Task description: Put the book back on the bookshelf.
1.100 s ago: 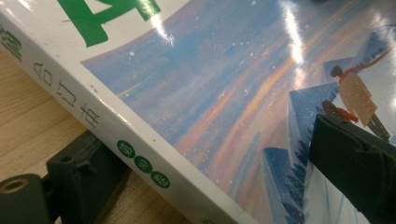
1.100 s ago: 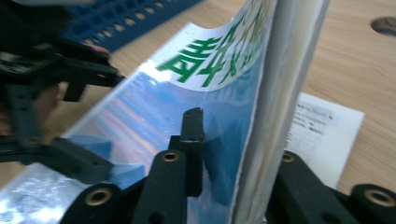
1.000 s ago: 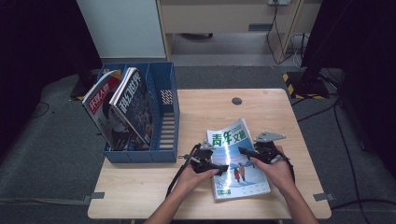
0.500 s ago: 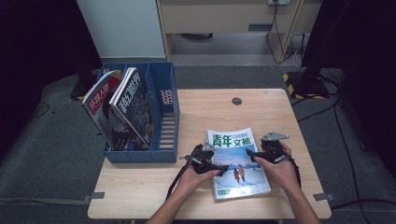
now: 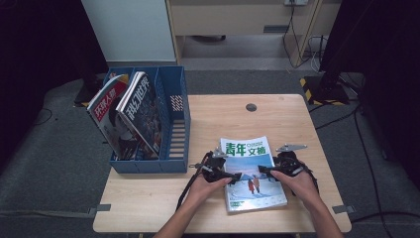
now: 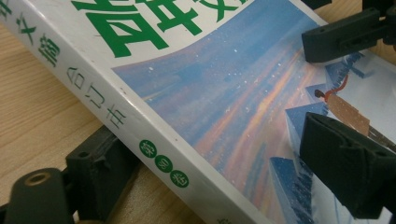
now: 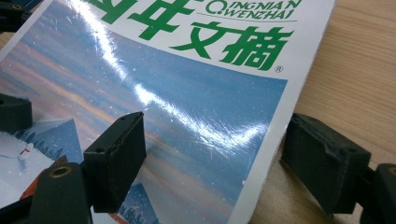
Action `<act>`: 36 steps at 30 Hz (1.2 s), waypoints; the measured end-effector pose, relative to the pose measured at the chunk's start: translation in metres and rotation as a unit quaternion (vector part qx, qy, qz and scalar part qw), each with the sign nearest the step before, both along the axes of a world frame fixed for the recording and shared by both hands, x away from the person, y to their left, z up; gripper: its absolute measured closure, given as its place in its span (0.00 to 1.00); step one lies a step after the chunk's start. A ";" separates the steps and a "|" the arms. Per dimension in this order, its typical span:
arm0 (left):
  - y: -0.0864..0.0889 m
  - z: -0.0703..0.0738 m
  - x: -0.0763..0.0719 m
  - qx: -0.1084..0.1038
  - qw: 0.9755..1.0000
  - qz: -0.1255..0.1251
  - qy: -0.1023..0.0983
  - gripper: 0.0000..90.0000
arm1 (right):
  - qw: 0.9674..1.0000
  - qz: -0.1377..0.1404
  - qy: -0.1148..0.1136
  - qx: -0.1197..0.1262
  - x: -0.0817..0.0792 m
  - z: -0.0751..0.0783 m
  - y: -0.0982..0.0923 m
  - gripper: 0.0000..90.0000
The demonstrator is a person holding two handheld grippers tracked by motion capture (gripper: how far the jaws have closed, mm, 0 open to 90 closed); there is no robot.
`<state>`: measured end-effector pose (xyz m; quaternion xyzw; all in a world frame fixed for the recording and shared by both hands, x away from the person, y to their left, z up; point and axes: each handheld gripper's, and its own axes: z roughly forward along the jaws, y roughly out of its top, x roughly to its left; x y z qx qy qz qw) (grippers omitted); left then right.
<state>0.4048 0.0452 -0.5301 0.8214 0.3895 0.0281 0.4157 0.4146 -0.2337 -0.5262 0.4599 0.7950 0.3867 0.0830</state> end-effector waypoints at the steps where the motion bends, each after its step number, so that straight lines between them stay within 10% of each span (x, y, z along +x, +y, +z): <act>1: 0.000 0.000 0.001 0.002 1.000 -0.001 0.001 0.14 | 1.000 0.001 0.000 0.000 0.000 0.000 0.000 0.24; 15: 0.000 0.014 0.019 -0.049 0.998 0.013 0.042 0.37 | 1.000 0.011 0.005 0.004 -0.003 0.001 -0.006 0.33; 36: 0.000 0.029 0.044 -0.064 0.996 0.031 0.059 0.48 | 0.999 0.043 0.008 0.009 -0.010 0.002 0.002 0.38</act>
